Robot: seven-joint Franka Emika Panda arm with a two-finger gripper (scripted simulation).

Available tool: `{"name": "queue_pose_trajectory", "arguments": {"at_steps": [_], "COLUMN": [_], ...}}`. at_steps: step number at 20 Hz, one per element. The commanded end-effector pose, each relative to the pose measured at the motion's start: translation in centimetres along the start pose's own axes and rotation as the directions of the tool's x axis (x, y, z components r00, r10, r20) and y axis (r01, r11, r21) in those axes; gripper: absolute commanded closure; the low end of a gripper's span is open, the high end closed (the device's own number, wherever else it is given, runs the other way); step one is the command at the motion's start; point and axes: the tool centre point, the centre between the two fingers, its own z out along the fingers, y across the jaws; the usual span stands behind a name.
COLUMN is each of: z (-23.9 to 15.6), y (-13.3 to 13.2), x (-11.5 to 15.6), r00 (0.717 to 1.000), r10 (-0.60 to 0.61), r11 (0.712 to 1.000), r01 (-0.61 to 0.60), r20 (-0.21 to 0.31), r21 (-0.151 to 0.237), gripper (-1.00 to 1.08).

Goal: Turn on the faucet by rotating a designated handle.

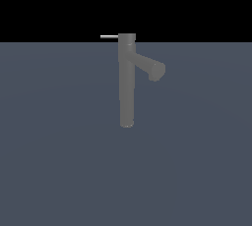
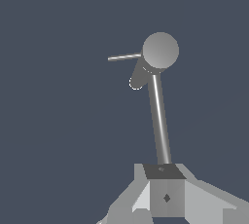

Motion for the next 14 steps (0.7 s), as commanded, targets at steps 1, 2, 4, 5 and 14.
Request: {"name": "queue_pose_trajectory", "arguments": {"at_steps": [1, 2, 4, 5, 14], "z": [1.5, 2.0, 3.1, 3.7, 8.1], "y": [-0.2, -0.3, -0.5, -0.6, -1.6], "x": [1.9, 2.6, 4.0, 4.7, 10.6], "r00": [1.0, 1.0, 0.999, 0.999, 0.995], "r10": [-0.017, -0.023, -0.036, -0.043, -0.095], "r11": [1.0, 1.0, 0.999, 0.999, 0.995], "r01": [0.017, 0.023, 0.036, 0.043, 0.095], "r20": [0.001, 0.001, 0.002, 0.003, 0.006], "r21": [0.002, 0.003, 0.005, 0.006, 0.013], "gripper": [1.08, 1.08, 1.08, 1.08, 1.08]}}
